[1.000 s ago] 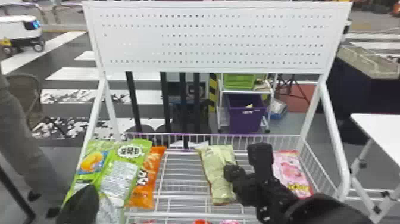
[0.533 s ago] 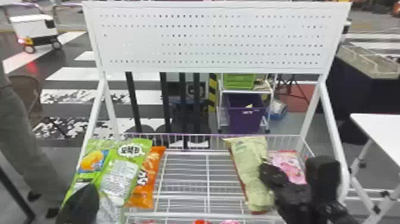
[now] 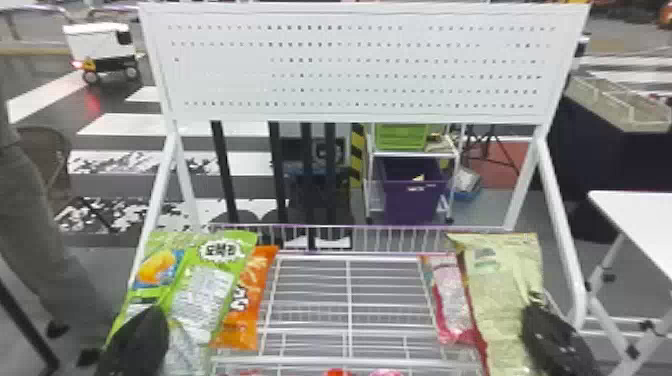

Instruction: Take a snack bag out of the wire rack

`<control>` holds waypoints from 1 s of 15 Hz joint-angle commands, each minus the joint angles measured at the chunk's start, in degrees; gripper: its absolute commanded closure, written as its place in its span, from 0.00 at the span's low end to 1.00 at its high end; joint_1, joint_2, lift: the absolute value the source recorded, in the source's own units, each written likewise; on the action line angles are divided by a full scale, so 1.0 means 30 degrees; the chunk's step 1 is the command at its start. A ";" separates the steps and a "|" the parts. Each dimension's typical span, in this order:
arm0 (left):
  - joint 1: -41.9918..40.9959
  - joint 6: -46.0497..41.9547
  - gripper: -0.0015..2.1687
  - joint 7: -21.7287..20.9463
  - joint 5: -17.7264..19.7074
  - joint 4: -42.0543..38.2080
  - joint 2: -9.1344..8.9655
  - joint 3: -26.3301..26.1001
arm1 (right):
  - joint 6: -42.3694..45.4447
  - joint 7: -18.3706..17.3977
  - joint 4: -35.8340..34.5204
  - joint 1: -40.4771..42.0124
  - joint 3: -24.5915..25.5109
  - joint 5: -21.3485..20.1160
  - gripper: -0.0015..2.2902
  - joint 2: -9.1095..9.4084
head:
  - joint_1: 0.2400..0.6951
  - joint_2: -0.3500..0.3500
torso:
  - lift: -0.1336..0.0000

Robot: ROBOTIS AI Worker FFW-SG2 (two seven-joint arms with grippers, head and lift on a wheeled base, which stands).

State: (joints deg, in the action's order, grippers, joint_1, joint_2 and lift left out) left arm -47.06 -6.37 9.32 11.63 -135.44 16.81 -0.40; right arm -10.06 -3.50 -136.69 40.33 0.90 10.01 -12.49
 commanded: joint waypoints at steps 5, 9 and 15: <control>0.0014 0.0000 0.87 0.0058 -0.0010 0.0001 0.0139 -0.0041 | 0.2781 0.0023 -0.0727 0.2640 0.1166 -0.0114 0.98 0.0910 | 0.57 0.50 | 1.00; 0.0014 0.0000 0.87 0.0029 -0.0098 -0.0057 0.0139 -0.0217 | 0.2781 0.0023 -0.0873 0.2904 0.1108 -0.0144 0.98 0.0969 | 0.57 0.50 | 1.00; -0.0044 0.0058 0.87 0.0029 -0.0127 -0.0174 0.0081 -0.0217 | 0.2839 0.0023 -0.0844 0.2904 0.1137 -0.0144 0.98 0.0940 | 0.57 0.50 | 1.00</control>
State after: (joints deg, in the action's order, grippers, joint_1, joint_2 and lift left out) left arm -47.19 -6.26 9.40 11.26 -135.94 17.13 -1.07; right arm -1.68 -3.43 -139.31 49.04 4.31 9.58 -9.66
